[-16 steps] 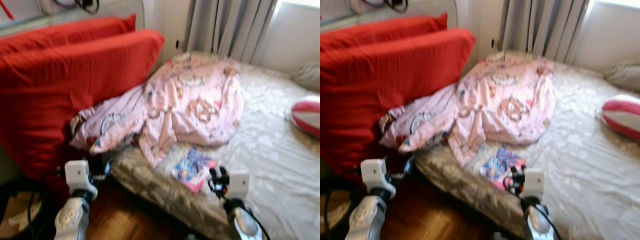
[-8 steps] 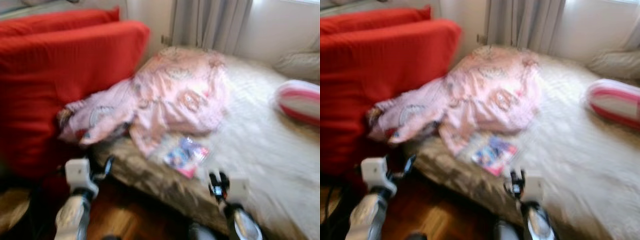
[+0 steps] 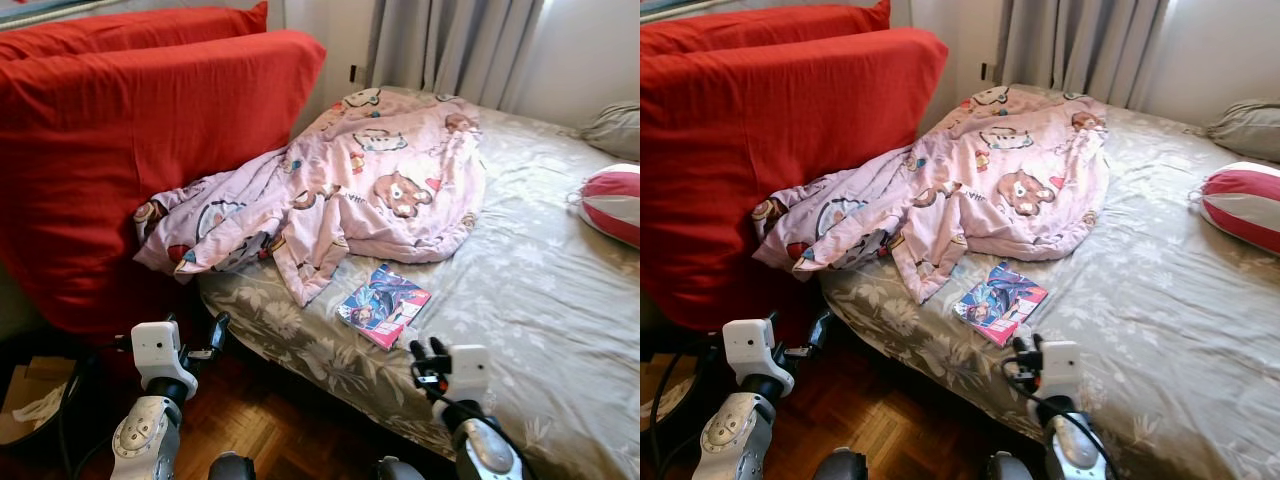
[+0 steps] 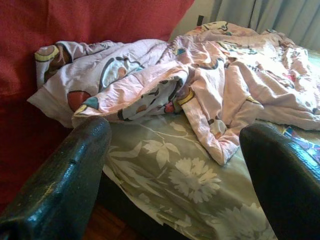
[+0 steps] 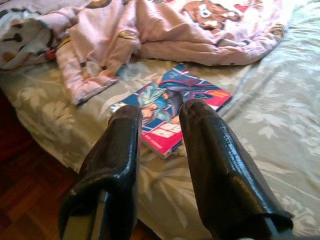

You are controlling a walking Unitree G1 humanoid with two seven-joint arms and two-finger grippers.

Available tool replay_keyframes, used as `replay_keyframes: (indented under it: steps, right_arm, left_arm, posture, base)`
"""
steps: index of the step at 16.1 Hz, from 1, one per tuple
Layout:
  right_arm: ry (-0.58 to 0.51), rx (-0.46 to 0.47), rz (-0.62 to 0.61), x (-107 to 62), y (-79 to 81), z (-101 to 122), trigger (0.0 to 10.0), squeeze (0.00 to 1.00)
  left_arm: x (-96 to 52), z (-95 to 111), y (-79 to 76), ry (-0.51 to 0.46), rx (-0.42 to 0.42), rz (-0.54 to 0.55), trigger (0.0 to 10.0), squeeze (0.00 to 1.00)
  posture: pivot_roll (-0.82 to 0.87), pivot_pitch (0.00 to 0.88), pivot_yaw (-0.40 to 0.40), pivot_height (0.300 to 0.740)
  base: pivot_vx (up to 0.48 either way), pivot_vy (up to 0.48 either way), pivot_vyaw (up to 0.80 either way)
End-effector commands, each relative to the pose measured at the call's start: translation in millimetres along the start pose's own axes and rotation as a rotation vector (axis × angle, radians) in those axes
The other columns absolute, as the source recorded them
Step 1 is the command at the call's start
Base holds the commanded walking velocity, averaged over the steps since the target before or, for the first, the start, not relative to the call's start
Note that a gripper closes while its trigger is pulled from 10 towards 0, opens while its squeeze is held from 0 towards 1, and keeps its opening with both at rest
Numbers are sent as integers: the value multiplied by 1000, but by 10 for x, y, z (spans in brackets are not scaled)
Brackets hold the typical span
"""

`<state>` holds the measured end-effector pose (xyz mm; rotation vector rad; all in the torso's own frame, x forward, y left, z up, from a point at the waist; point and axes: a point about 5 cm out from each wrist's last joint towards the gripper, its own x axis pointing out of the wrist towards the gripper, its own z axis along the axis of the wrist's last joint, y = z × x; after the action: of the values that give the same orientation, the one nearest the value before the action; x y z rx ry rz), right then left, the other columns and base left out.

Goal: Clean up the room

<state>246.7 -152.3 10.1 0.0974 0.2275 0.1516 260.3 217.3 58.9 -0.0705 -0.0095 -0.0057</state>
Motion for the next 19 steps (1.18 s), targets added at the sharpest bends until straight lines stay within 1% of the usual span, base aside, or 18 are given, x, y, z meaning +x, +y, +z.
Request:
replay_keyframes:
  steps: [1,2,5,14,17,18,19]
  right_arm:
    - [-8,-17,24,-14,19,12,10000,0]
    - [-6,-16,29,-16,30,7,10000,0]
    - [-4,22,14,-23,17,-3,10000,0]
    - [4,11,0,-10,8,-16,10000,0]
    - [16,38,-60,16,-43,-31,10000,0]
    - [37,44,-106,33,-104,-61,10000,0]
    - [31,51,-125,44,-136,-52,10000,0]
  left_arm:
    - [0,7,-14,-2,-12,-14,10000,0]
    - [-3,9,-16,-3,-13,-16,10000,0]
    - [-4,11,-20,-4,-11,-21,10000,0]
    - [9,21,-52,-10,-9,-42,10000,0]
    - [23,29,-68,-9,-3,-50,10000,0]
    - [27,30,-79,-9,-7,-54,10000,0]
    - [28,34,-84,-10,-9,-56,10000,0]
  posture:
    - [17,46,-51,645]
    - [17,46,-51,645]
    - [16,43,-52,645]
    - [17,43,-51,645]
    - [19,45,-51,645]
    - [21,47,-50,645]
    - [27,51,-49,645]
  base:
    - [345,0,800]
    - [480,0,800]
    - [457,0,0]
    - [480,0,0]
    - [0,0,0]
    - [0,0,0]
    - [0,0,0]
